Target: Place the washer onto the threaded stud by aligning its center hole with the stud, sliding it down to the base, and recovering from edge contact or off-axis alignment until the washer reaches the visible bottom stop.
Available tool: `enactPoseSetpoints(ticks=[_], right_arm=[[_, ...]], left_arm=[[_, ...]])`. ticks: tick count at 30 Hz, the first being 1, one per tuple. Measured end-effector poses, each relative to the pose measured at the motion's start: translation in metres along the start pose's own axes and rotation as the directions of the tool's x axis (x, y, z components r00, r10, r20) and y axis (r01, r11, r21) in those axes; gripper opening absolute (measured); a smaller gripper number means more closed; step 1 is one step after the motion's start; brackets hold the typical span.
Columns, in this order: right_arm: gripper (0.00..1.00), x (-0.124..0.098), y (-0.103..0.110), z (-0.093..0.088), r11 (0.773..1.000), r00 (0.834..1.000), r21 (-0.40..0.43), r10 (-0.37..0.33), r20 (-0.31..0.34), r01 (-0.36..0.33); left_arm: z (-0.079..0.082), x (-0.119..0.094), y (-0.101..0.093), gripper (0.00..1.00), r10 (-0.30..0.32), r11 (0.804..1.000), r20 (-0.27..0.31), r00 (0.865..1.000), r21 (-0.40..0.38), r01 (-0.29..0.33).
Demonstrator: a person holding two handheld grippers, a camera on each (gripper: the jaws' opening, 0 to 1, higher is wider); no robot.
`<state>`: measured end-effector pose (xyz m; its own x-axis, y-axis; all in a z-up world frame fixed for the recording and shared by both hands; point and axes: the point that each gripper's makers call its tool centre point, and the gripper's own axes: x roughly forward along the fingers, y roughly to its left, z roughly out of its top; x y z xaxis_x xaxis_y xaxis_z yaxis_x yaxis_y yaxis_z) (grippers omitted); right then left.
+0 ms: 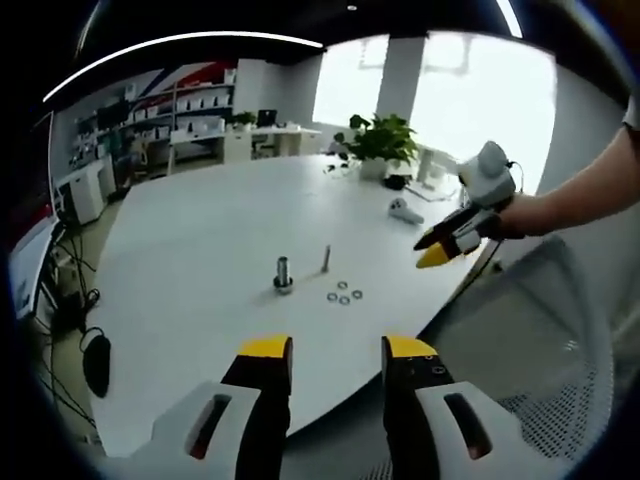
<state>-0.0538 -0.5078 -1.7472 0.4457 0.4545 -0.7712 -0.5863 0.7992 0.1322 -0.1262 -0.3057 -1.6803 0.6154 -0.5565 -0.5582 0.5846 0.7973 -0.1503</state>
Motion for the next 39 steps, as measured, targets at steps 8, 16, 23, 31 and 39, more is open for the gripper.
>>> enactPoseSetpoints(ticks=[8,16,23,31,39], right_arm=[[0.36,0.033,-0.001,-0.021,0.998,0.991,-0.057,-0.013,-0.135,0.005],[0.34,0.060,0.000,-0.036,0.982,0.972,-0.186,-0.007,-0.233,-0.038],[0.33,0.078,-0.011,-0.029,0.984,0.963,-0.176,-0.029,-0.266,-0.019],[0.32,0.098,-0.015,-0.030,0.994,0.957,-0.107,-0.010,-0.292,-0.022],[0.29,0.107,-0.017,-0.033,0.932,0.931,-0.350,-0.045,-0.363,-0.092]], left_arm=[[-0.001,0.000,0.004,0.33,0.024,1.000,-0.004,1.000,0.004,-0.024],[-0.007,0.000,0.006,0.33,0.037,0.999,-0.037,0.999,0.003,-0.037],[-0.007,0.001,0.007,0.32,0.038,0.999,-0.041,0.998,0.008,-0.038],[-0.010,0.001,0.007,0.32,0.035,0.999,-0.058,0.998,0.006,-0.034],[-0.011,0.001,0.007,0.32,0.038,0.999,-0.059,0.998,0.015,-0.037]])
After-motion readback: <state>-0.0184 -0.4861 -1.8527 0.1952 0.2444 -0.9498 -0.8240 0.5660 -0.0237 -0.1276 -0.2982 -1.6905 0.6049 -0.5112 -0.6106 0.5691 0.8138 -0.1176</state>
